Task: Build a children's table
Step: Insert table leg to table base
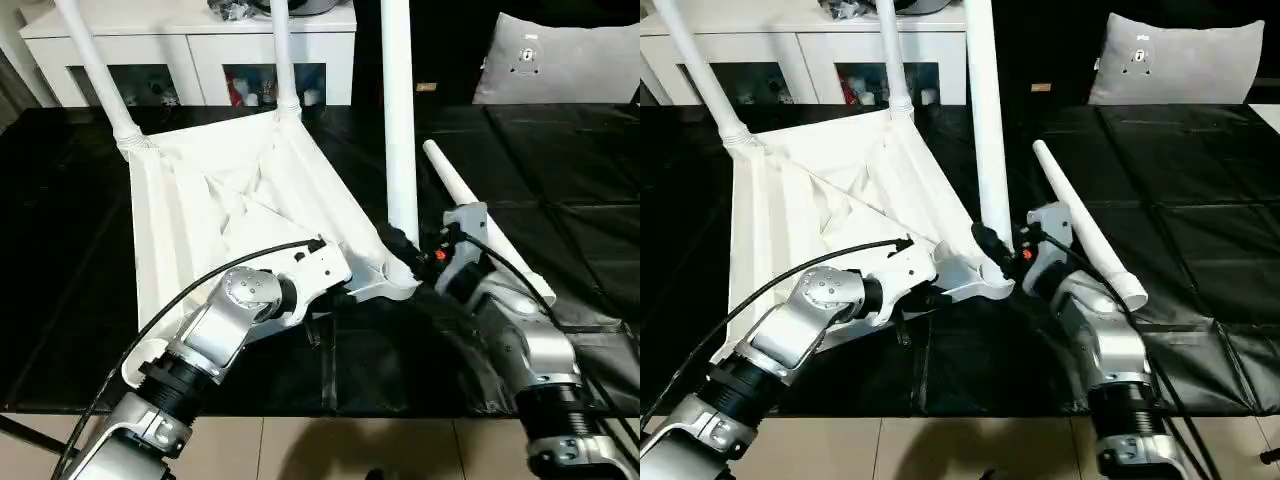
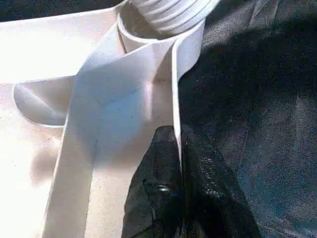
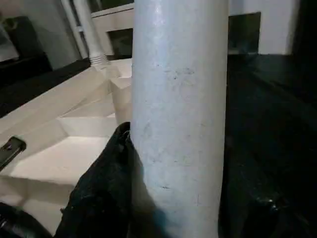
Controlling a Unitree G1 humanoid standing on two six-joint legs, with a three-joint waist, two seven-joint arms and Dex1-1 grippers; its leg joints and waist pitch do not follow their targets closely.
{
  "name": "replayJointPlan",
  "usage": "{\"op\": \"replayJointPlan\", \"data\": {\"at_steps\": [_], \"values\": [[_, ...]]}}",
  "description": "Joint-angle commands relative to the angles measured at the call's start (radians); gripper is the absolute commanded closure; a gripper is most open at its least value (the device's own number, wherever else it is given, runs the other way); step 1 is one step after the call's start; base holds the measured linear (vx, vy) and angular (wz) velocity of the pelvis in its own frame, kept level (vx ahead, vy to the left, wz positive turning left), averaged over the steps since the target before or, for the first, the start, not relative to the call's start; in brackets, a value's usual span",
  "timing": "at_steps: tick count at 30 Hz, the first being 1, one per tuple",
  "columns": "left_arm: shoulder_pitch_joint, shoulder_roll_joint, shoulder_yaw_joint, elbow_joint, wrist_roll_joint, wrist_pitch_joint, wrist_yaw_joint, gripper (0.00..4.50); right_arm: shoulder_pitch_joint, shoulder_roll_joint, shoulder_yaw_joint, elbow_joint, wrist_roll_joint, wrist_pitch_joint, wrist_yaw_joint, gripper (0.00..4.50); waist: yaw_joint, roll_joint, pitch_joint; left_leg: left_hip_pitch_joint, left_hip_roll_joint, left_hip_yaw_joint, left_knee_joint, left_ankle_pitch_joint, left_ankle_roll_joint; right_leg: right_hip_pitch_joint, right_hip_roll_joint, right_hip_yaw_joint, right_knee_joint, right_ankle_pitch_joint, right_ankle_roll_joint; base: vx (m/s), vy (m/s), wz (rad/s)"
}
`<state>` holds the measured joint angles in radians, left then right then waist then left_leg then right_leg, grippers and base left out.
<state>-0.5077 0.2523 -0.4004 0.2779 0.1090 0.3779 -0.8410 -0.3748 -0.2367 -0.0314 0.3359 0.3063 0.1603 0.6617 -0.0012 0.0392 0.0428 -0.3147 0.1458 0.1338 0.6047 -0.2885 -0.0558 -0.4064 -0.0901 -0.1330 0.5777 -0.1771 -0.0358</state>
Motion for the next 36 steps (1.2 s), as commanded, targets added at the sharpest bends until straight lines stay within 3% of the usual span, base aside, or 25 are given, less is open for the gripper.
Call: {"op": "replayJointPlan", "data": {"at_steps": [1,6,10,11,15,20,24,26,29,33,36], "values": [[0.025,0.064,0.03,0.019,0.03,0.018,0.037,4.5,0.044,-0.039,-0.03,0.069,-0.027,0.015,-0.006,2.62,0.008,-0.01,-0.05,-0.034,0.08,-0.018,-0.067,0.095,0.176,0.072,-0.088,0.076,-0.053,-0.163,-0.247,0.0,0.0,0.0],[0.04,0.069,0.022,0.007,0.024,0.008,0.025,4.5,0.036,-0.031,-0.032,0.074,-0.018,-0.004,0.002,2.62,0.01,-0.013,-0.053,-0.032,0.079,-0.017,-0.063,0.137,0.193,0.071,-0.088,0.076,-0.046,-0.123,-0.257,0.0,0.0,0.0],[0.044,0.067,0.016,0.005,0.019,-0.001,0.016,4.5,0.009,0.002,-0.065,0.082,0.042,-0.018,0.011,2.62,0.006,-0.013,-0.055,-0.033,0.079,-0.016,-0.06,0.151,0.209,0.071,-0.088,0.075,-0.043,-0.111,-0.265,0.0,0.0,0.0],[0.043,0.065,0.012,0.007,0.019,-0.004,0.014,4.5,-0.007,0.029,-0.091,0.09,0.084,-0.023,0.013,2.62,0.007,-0.009,-0.056,-0.032,0.078,-0.016,-0.058,0.161,0.21,0.071,-0.087,0.075,-0.04,-0.101,-0.269,0.0,0.0,0.0],[0.037,0.061,0.008,0.015,0.019,-0.007,0.016,4.5,-0.023,0.05,-0.107,0.131,0.105,-0.039,0.012,2.62,0.007,-0.016,-0.059,-0.034,0.075,-0.014,-0.054,0.186,0.22,0.072,-0.086,0.076,-0.033,-0.077,-0.277,0.0,0.0,0.0],[0.029,0.056,0.009,0.023,0.017,-0.009,0.027,4.5,-0.003,0.046,-0.079,0.195,0.073,-0.074,0.026,2.62,0.014,-0.02,-0.057,-0.034,0.072,-0.008,-0.052,0.154,0.206,0.068,-0.083,0.078,-0.039,-0.141,-0.26,0.0,0.0,0.0],[0.026,0.057,0.017,0.034,0.023,-0.008,0.05,4.5,0.051,0.0,-0.01,0.181,-0.028,-0.123,0.035,2.62,0.019,-0.015,-0.059,-0.034,0.072,-0.009,-0.048,0.181,0.203,0.068,-0.081,0.076,-0.035,-0.117,-0.251,0.0,0.0,0.0],[0.022,0.057,0.019,0.041,0.024,-0.011,0.052,4.5,0.063,-0.012,0.0,0.176,-0.044,-0.137,0.039,2.62,0.018,-0.018,-0.059,-0.032,0.072,-0.009,-0.049,0.182,0.205,0.068,-0.079,0.076,-0.034,-0.109,-0.251,0.0,0.0,0.0],[0.01,0.054,0.025,0.062,0.026,-0.015,0.066,4.5,0.09,-0.042,0.005,0.147,-0.054,-0.149,0.052,2.62,0.019,-0.018,-0.057,-0.032,0.074,-0.009,-0.052,0.141,0.206,0.068,-0.08,0.076,-0.041,-0.141,-0.245,0.0,0.0,0.0],[-0.002,0.052,0.03,0.082,0.03,-0.018,0.078,4.5,0.126,-0.087,0.008,0.077,-0.05,-0.132,0.074,2.62,0.016,-0.018,-0.051,-0.035,0.073,-0.01,-0.058,0.047,0.167,0.072,-0.078,0.075,-0.058,-0.253,-0.207,0.0,0.0,0.0],[-0.004,0.05,0.032,0.09,0.031,-0.019,0.086,4.5,0.145,-0.108,0.016,0.056,-0.058,-0.132,0.08,2.62,0.013,-0.02,-0.052,-0.036,0.068,-0.009,-0.057,0.018,0.145,0.073,-0.077,0.075,-0.067,-0.299,-0.19,0.0,0.0,0.0]]}}
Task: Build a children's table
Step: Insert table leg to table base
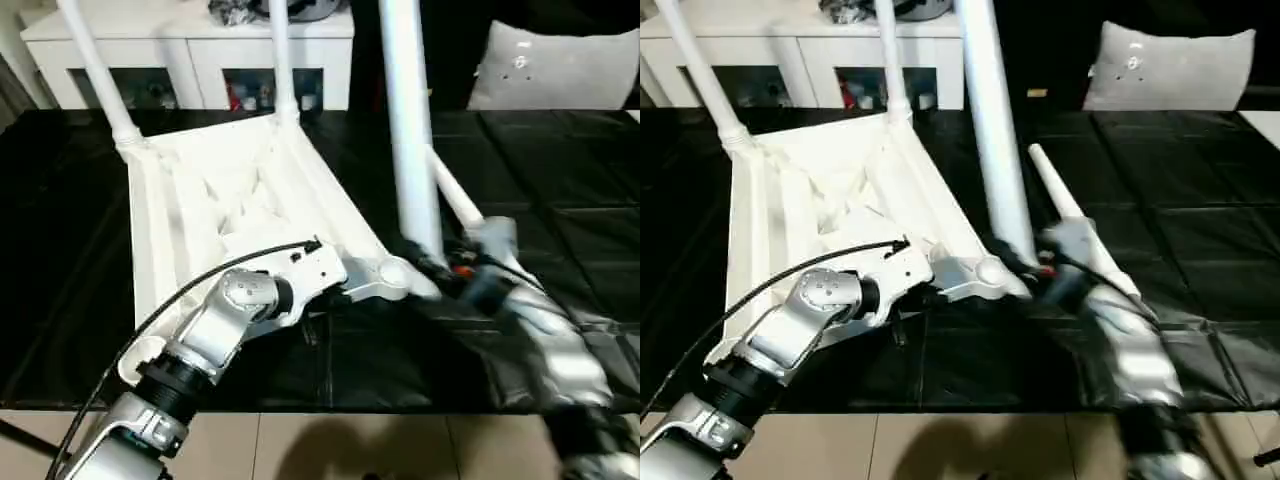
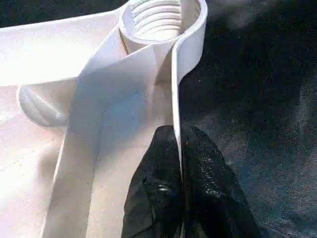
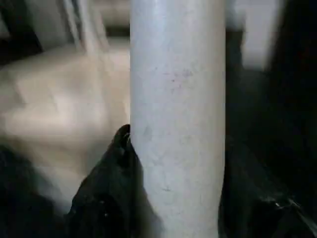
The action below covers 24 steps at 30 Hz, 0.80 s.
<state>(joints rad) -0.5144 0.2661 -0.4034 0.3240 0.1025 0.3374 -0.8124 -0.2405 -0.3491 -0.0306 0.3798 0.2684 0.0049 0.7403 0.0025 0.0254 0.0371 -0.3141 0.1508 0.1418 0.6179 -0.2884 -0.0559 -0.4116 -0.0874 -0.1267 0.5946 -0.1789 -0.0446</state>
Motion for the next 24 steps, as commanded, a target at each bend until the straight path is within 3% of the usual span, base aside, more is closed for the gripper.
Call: {"op": "replayJointPlan", "data": {"at_steps": [1,2,5,6,8,14,17,21,24], "values": [[0.002,0.036,0.036,0.044,0.038,0.022,0.058,4.5,0.019,-0.001,0.018,0.002,-0.02,0.028,0.006,2.62,0.01,-0.009,-0.048,-0.037,0.062,-0.015,-0.07,0.014,0.149,0.079,-0.083,0.069,-0.086,-0.3,-0.178,0.0,0.0,0.0],[0.001,0.036,0.036,0.046,0.037,0.021,0.06,4.5,0.033,-0.009,0.022,-0.013,-0.019,0.032,0.016,2.62,0.004,-0.012,-0.047,-0.046,0.061,-0.02,-0.072,0.021,0.15,0.086,-0.079,0.066,-0.081,-0.296,-0.167,0.0,0.0,0.0],[0.002,0.04,0.034,0.048,0.034,0.013,0.059,4.5,0.053,-0.007,0.009,-0.046,0.005,0.032,0.016,2.62,0.001,-0.01,-0.047,-0.041,0.062,-0.018,-0.07,0.027,0.159,0.077,-0.077,0.065,-0.087,-0.307,-0.161,0.0,0.0,0.0],[0.004,0.043,0.032,0.043,0.026,0.001,0.043,4.5,0.039,0.019,-0.03,-0.074,0.065,0.049,-0.004,2.62,0.002,-0.006,-0.048,-0.041,0.062,-0.018,-0.069,0.035,0.162,0.077,-0.077,0.066,-0.084,-0.294,-0.164,0.0,0.0,0.0],[0.006,0.045,0.026,0.036,0.021,-0.004,0.027,4.5,0.016,0.043,-0.058,-0.102,0.114,0.065,-0.014,2.62,0.001,-0.001,-0.05,-0.042,0.066,-0.021,-0.069,0.054,0.168,0.076,-0.078,0.066,-0.079,-0.262,-0.177,0.0,0.0,0.0],[0.008,0.051,0.01,0.026,0.014,-0.01,-0.006,4.5,-0.051,0.09,-0.116,-0.195,0.232,0.095,-0.029,2.62,0.005,-0.002,-0.055,-0.04,0.068,-0.02,-0.062,0.134,0.195,0.074,-0.078,0.067,-0.061,-0.148,-0.212,0.0,0.0,0.0],[0.012,0.053,0.001,0.022,0.01,-0.021,-0.022,4.5,-0.087,0.109,-0.133,-0.243,0.295,0.151,-0.039,2.62,0.01,-0.001,-0.056,-0.036,0.07,-0.019,-0.061,0.162,0.207,0.073,-0.078,0.069,-0.056,-0.118,-0.221,0.0,0.0,0.0],[0.012,0.056,-0.008,0.015,0.006,-0.044,-0.043,4.5,-0.128,0.126,-0.111,-0.202,0.261,0.147,-0.051,2.62,0.015,0.002,-0.056,-0.033,0.07,-0.016,-0.06,0.169,0.199,0.069,-0.079,0.068,-0.055,-0.12,-0.227,0.0,0.0,0.0],[0.007,0.054,-0.008,0.017,0.005,-0.046,-0.043,4.5,-0.158,0.153,-0.059,-0.078,0.172,0.07,-0.041,2.62,0.015,0.003,-0.057,-0.035,0.067,-0.015,-0.061,0.157,0.168,0.072,-0.079,0.069,-0.053,-0.118,-0.236,0.0,0.0,0.0]]}}
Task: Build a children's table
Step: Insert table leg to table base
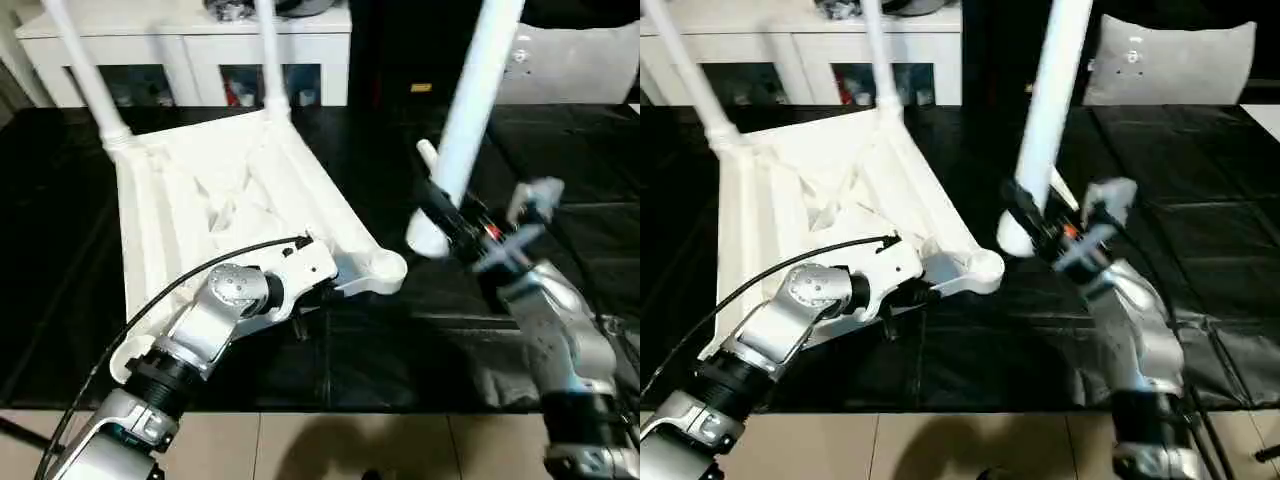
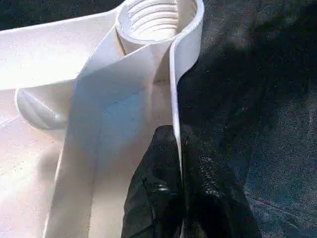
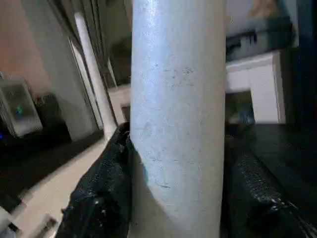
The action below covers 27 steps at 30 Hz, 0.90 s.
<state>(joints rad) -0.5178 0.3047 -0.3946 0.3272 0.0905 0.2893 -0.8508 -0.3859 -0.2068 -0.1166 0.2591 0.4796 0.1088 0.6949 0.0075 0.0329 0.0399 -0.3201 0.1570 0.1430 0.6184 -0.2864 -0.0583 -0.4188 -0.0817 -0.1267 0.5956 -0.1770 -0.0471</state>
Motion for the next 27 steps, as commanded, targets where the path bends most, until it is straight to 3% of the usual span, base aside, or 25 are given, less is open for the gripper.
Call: {"op": "replayJointPlan", "data": {"at_steps": [1,8,16,18,27], "values": [[0.009,0.013,-0.015,0.014,0.015,0.003,-0.004,4.5,-0.022,0.029,0.04,0.094,-0.053,-0.057,0.011,2.62,0.009,-0.003,-0.062,-0.03,0.062,-0.016,-0.061,0.156,0.166,0.079,-0.087,0.069,-0.051,-0.114,-0.24,0.0,0.0,0.0],[0.003,0.01,-0.012,0.021,0.016,0.007,-0.007,4.5,-0.055,0.055,0.054,0.281,-0.106,-0.14,-0.002,2.62,0.013,-0.003,-0.064,-0.028,0.065,-0.017,-0.059,0.19,0.18,0.082,-0.087,0.07,-0.04,-0.033,-0.268,0.0,0.0,0.0],[-0.001,0.012,-0.013,0.027,0.018,0.008,-0.011,4.5,-0.083,0.073,0.053,0.446,-0.155,-0.26,0.002,2.62,0.02,0.007,-0.064,-0.026,0.066,-0.015,-0.056,0.182,0.19,0.081,-0.087,0.069,-0.038,-0.023,-0.28,0.0,0.0,0.0],[-0.004,0.008,-0.013,0.031,0.021,0.01,-0.007,4.5,-0.075,0.07,0.057,0.491,-0.177,-0.307,0.003,2.62,0.021,0.004,-0.065,-0.027,0.065,-0.015,-0.056,0.172,0.186,0.083,-0.089,0.069,-0.038,-0.029,-0.282,0.0,0.0,0.0],[-0.004,0.008,-0.007,0.039,0.026,0.017,0.011,4.5,0.033,0.044,0.043,0.442,-0.168,-0.364,0.042,2.62,0.033,0.003,-0.063,-0.025,0.068,-0.015,-0.059,0.142,0.181,0.084,-0.088,0.071,-0.043,-0.062,-0.264,0.0,0.0,0.0]]}}
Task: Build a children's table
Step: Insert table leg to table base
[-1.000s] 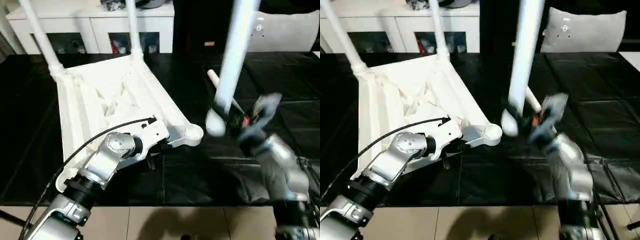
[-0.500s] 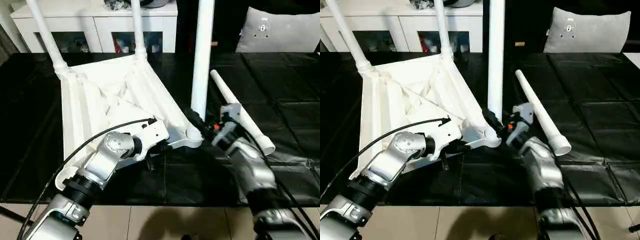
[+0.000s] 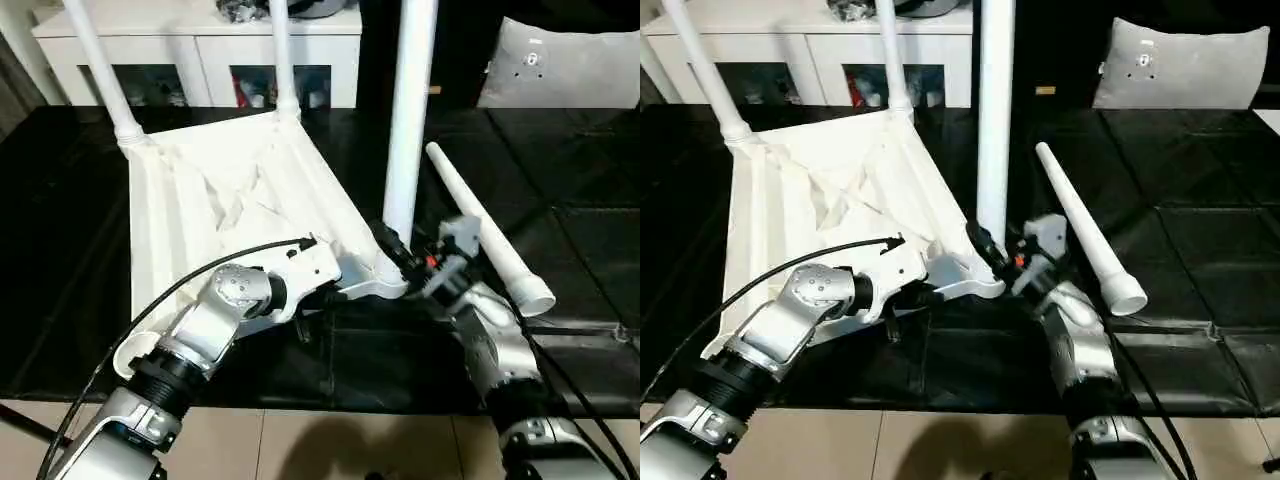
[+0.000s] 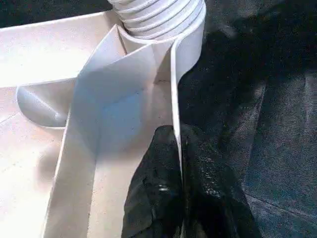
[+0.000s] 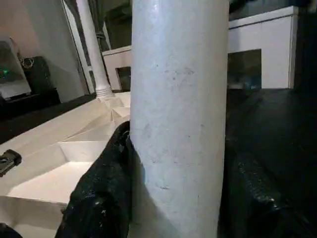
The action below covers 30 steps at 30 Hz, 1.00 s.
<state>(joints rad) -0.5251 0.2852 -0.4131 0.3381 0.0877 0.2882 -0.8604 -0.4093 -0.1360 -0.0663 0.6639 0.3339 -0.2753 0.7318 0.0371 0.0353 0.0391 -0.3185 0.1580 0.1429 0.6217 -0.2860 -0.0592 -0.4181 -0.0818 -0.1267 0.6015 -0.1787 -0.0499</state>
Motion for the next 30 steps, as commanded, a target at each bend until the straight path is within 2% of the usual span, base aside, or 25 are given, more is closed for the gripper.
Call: {"op": "replayJointPlan", "data": {"at_steps": [1,4,6,13,15,18,20,21,24,26,30], "values": [[0.002,0.028,0.012,0.032,0.03,0.017,0.022,4.5,0.068,-0.029,-0.008,0.023,-0.019,0.02,0.007,2.62,0.005,0.003,-0.062,-0.025,0.067,-0.014,-0.062,0.141,0.183,0.081,-0.087,0.071,-0.049,-0.062,-0.261,0.0,0.0,0.0],[0.0,0.027,0.012,0.037,0.031,0.016,0.024,4.5,0.087,-0.034,-0.011,0.005,-0.012,0.019,0.011,2.62,0.007,0.0,-0.059,-0.027,0.066,-0.014,-0.065,0.116,0.176,0.083,-0.087,0.07,-0.056,-0.1,-0.249,0.0,0.0,0.0],[-0.004,0.026,0.014,0.045,0.032,0.015,0.028,4.5,0.107,-0.039,-0.015,-0.01,-0.009,0.013,0.018,2.62,0.007,0.001,-0.059,-0.027,0.064,-0.014,-0.066,0.099,0.161,0.085,-0.086,0.07,-0.06,-0.128,-0.234,0.0,0.0,0.0],[-0.006,0.029,0.013,0.052,0.03,0.016,0.038,4.5,0.167,-0.051,-0.022,-0.113,0.003,0.036,0.01,2.62,0.007,0.001,-0.057,-0.028,0.065,-0.016,-0.068,0.098,0.16,0.084,-0.085,0.07,-0.062,-0.123,-0.223,0.0,0.0,0.0],[-0.006,0.029,0.012,0.054,0.03,0.015,0.038,4.5,0.173,-0.055,-0.023,-0.125,0.007,0.04,0.01,2.62,0.005,0.001,-0.053,-0.027,0.064,-0.015,-0.072,0.06,0.15,0.084,-0.084,0.069,-0.071,-0.177,-0.21,0.0,0.0,0.0],[-0.007,0.029,0.013,0.058,0.03,0.013,0.039,4.5,0.188,-0.064,-0.019,-0.15,0.004,0.046,0.013,2.62,-0.002,0.0,-0.049,-0.029,0.057,-0.014,-0.077,-0.008,0.119,0.087,-0.082,0.067,-0.09,-0.31,-0.157,0.0,0.0,0.0],[-0.01,0.029,0.013,0.062,0.03,0.012,0.039,4.5,0.193,-0.069,-0.02,-0.158,0.003,0.048,0.013,2.62,-0.006,-0.002,-0.05,-0.032,0.057,-0.016,-0.079,-0.014,0.115,0.088,-0.081,0.066,-0.093,-0.332,-0.144,0.0,0.0,0.0],[-0.01,0.03,0.014,0.063,0.03,0.01,0.039,4.5,0.197,-0.074,-0.024,-0.177,0.008,0.056,0.008,2.62,-0.006,0.002,-0.051,-0.029,0.057,-0.014,-0.078,-0.012,0.116,0.084,-0.08,0.066,-0.097,-0.333,-0.144,0.0,0.0,0.0],[-0.006,0.033,0.011,0.061,0.029,0.003,0.033,4.5,0.189,-0.077,-0.029,-0.205,0.021,0.067,0.0,2.63,-0.006,-0.003,-0.053,-0.033,0.06,-0.016,-0.078,0.004,0.118,0.087,-0.08,0.066,-0.088,-0.298,-0.151,0.0,0.0,0.0],[-0.003,0.033,0.009,0.056,0.026,0.001,0.024,4.5,0.174,-0.074,-0.029,-0.225,0.031,0.08,-0.001,2.63,-0.005,0.002,-0.051,-0.031,0.059,-0.013,-0.076,0.012,0.126,0.082,-0.079,0.066,-0.091,-0.293,-0.155,0.0,0.0,0.0],[-0.005,0.033,0.005,0.056,0.026,-0.003,0.018,4.5,0.131,-0.061,-0.025,-0.267,0.052,0.113,0.003,2.63,-0.005,0.003,-0.052,-0.033,0.06,-0.014,-0.076,0.03,0.132,0.082,-0.079,0.066,-0.087,-0.271,-0.16,0.0,0.0,0.0]]}}
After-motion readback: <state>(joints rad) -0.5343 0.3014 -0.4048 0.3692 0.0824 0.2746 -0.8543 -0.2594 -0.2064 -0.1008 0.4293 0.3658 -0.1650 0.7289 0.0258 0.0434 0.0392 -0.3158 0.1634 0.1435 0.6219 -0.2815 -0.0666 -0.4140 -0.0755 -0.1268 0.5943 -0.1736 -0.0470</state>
